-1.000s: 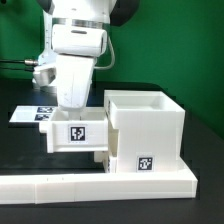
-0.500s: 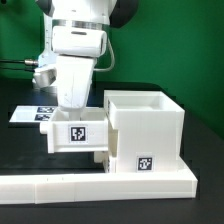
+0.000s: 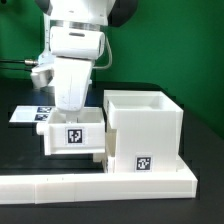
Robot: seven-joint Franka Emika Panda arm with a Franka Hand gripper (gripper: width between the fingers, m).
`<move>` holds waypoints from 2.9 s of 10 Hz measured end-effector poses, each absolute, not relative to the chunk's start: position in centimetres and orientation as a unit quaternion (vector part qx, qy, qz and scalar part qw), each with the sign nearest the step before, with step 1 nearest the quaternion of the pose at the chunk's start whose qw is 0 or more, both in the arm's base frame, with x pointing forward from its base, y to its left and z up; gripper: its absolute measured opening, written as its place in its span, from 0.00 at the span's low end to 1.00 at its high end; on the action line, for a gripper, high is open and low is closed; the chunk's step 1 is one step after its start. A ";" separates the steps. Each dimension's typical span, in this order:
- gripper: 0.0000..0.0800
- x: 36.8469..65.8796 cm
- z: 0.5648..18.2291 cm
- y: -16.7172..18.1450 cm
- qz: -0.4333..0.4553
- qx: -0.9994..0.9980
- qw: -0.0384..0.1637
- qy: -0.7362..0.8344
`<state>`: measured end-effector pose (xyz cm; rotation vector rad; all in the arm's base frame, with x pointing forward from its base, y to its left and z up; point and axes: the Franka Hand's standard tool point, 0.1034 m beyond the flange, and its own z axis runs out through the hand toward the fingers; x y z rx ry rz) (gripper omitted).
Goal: Assemble drawer
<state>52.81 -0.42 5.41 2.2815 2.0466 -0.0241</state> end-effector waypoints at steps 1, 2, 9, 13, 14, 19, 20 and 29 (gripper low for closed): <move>0.05 52.8 5.5 -0.5 -0.015 0.744 0.035 0.667; 0.05 52.7 5.4 -0.5 -0.020 0.744 0.032 0.667; 0.05 53.6 6.0 -0.9 -0.025 0.734 0.033 0.678; 0.05 53.9 6.2 -1.1 -0.023 0.734 0.034 0.678; 0.05 53.9 6.1 -0.9 -0.023 0.732 0.035 0.680; 0.05 54.7 5.9 0.3 -0.036 0.718 0.025 0.694; 0.05 54.8 5.8 0.5 -0.034 0.717 0.026 0.696; 0.05 54.5 5.8 0.4 -0.045 0.703 0.024 0.709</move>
Offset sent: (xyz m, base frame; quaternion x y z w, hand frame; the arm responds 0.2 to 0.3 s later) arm 0.0000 0.0000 0.0000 0.0000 0.0000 0.0000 1.0000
